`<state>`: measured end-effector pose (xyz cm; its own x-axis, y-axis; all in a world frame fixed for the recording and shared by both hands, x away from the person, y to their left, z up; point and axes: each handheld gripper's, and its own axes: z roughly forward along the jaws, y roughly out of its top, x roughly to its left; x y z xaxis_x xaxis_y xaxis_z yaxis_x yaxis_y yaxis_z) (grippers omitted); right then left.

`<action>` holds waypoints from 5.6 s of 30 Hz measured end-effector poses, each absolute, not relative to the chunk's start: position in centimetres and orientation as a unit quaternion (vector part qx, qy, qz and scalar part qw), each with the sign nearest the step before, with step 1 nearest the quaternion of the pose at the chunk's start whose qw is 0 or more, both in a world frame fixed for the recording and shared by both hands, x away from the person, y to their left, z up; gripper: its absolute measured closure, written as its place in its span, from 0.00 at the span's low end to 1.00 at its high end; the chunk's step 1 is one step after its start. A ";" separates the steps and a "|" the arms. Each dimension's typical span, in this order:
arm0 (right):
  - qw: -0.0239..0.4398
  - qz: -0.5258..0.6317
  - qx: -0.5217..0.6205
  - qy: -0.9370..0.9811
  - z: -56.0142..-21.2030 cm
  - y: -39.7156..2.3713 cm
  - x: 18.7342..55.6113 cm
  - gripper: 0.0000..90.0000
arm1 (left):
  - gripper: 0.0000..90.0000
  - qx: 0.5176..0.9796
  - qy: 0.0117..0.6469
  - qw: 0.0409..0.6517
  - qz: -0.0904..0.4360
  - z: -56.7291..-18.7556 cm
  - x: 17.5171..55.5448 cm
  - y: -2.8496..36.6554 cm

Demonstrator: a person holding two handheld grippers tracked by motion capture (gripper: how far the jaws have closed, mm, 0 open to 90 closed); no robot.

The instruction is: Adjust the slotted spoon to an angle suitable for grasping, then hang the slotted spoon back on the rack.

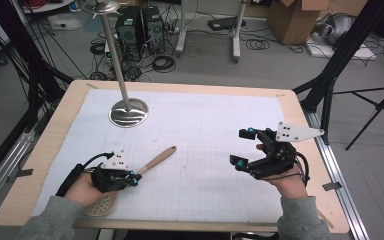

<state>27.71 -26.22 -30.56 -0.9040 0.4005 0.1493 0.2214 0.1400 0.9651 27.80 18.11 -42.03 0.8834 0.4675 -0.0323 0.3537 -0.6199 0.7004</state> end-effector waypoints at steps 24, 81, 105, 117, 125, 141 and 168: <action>0.069 0.619 0.204 0.755 -30.7 -25.7 27.8 0.10 | 1.00 0.921 0.216 0.314 0.078 -42.4 27.7 21.7; 0.075 0.627 0.208 0.747 -30.5 -26.8 27.6 0.10 | 0.99 0.903 0.223 0.362 0.058 -42.4 35.1 13.3; 0.075 0.620 0.211 0.752 -30.6 -26.5 27.5 0.10 | 0.78 0.863 0.259 0.425 0.090 -38.0 28.6 18.6; 0.074 0.615 0.214 0.755 -30.8 -26.5 27.7 0.10 | 0.22 0.849 0.281 0.438 0.092 -38.0 26.8 19.3; 0.072 0.615 0.208 0.757 -30.9 -26.3 27.7 0.10 | 0.11 0.854 0.283 0.428 0.091 -37.6 26.4 18.6; 0.071 0.613 0.210 0.758 -30.9 -26.3 27.6 0.10 | 0.15 0.865 0.283 0.406 0.080 -39.3 27.2 18.1; 0.073 0.617 0.202 0.757 -30.6 -26.8 27.1 0.10 | 0.44 0.889 0.292 0.348 0.057 -41.1 28.2 16.9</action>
